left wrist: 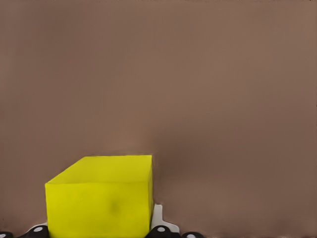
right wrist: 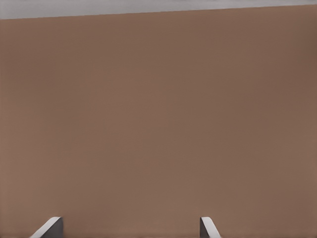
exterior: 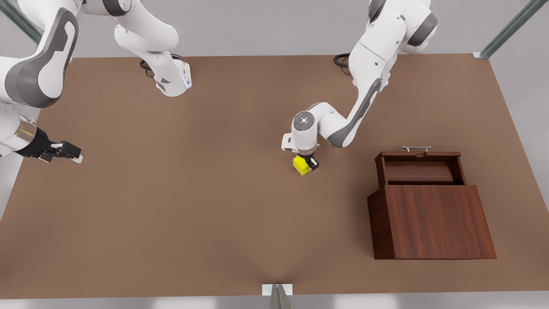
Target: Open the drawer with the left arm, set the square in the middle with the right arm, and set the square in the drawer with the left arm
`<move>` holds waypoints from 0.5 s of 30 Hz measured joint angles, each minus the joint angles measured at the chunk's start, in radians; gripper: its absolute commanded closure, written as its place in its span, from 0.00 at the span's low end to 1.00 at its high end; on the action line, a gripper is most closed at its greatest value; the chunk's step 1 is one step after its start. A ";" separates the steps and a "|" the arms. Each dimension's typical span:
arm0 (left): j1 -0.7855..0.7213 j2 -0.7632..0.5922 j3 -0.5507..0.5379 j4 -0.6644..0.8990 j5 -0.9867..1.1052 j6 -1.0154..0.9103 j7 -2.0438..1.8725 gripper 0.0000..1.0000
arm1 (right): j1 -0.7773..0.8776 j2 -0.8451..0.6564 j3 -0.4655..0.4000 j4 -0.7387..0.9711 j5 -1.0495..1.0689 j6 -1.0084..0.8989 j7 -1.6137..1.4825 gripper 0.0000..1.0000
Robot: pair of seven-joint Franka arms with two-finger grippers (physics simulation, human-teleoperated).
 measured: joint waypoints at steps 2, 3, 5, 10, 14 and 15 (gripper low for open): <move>0.001 -0.038 0.000 0.032 -0.023 -0.076 0.008 0.33 | 0.001 0.001 0.000 0.000 0.001 0.001 0.000 0.00; 0.004 -0.063 0.004 0.073 -0.047 -0.150 0.063 0.33 | 0.001 0.001 0.000 0.000 0.001 0.001 0.000 0.00; 0.006 -0.102 0.064 0.124 -0.108 -0.257 0.187 0.33 | 0.001 0.000 0.000 0.000 0.001 -0.001 0.000 0.00; 0.010 -0.204 0.272 0.118 -0.226 -0.403 0.590 0.33 | 0.000 0.000 0.000 0.000 0.002 -0.001 0.000 0.00; 0.007 -0.221 0.482 0.111 -0.263 -0.429 0.939 0.33 | -0.001 0.000 -0.001 0.001 0.001 0.001 -0.002 0.00; 0.005 -0.215 0.526 0.111 -0.268 -0.428 1.012 0.33 | -0.003 0.000 -0.002 0.001 0.002 -0.001 -0.002 0.00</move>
